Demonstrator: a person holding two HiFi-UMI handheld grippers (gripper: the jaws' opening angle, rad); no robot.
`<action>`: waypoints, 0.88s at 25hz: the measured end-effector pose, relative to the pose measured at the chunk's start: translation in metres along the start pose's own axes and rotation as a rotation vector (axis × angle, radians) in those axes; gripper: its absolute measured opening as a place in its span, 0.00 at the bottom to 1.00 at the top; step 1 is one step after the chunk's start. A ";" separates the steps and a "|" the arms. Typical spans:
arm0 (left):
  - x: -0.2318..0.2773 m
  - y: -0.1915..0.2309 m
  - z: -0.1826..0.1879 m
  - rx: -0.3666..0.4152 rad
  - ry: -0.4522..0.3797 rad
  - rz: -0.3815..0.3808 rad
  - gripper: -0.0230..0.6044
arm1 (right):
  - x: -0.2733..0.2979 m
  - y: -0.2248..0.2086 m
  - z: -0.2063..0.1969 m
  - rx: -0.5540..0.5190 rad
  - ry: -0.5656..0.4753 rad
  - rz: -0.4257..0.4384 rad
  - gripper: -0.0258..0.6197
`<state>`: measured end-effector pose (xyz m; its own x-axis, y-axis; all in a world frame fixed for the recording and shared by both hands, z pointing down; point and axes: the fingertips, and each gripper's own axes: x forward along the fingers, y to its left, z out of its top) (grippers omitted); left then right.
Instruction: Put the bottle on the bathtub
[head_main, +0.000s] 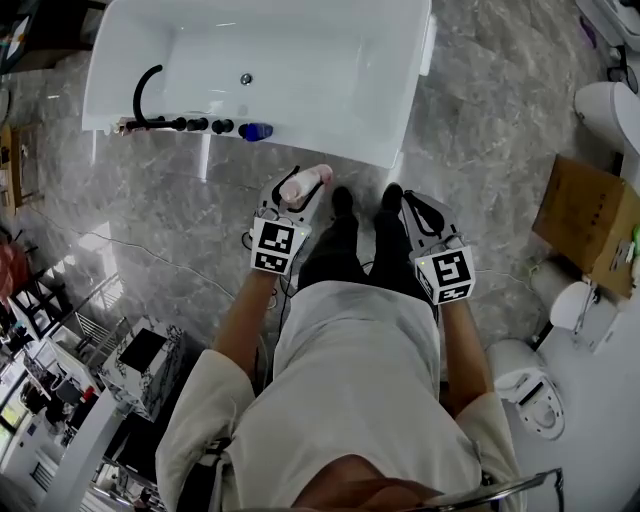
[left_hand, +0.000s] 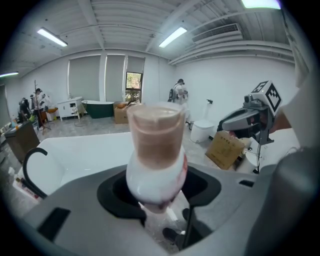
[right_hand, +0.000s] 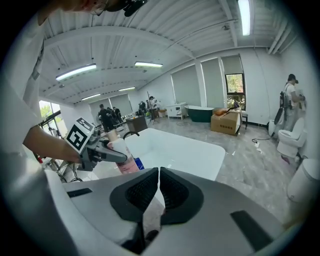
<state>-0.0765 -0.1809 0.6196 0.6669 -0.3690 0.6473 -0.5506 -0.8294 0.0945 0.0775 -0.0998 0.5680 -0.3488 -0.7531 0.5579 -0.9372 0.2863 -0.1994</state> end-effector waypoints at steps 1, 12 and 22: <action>0.009 0.003 -0.002 -0.004 -0.004 0.010 0.40 | 0.006 -0.003 -0.003 -0.009 0.008 0.013 0.09; 0.122 0.024 -0.054 -0.104 0.026 0.082 0.40 | 0.080 -0.055 -0.047 0.015 0.059 0.090 0.09; 0.199 0.038 -0.120 -0.080 0.102 0.127 0.40 | 0.130 -0.068 -0.092 0.096 0.097 0.117 0.09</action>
<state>-0.0251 -0.2353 0.8431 0.5371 -0.4211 0.7309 -0.6681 -0.7413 0.0639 0.0967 -0.1623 0.7280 -0.4576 -0.6555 0.6008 -0.8883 0.3076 -0.3410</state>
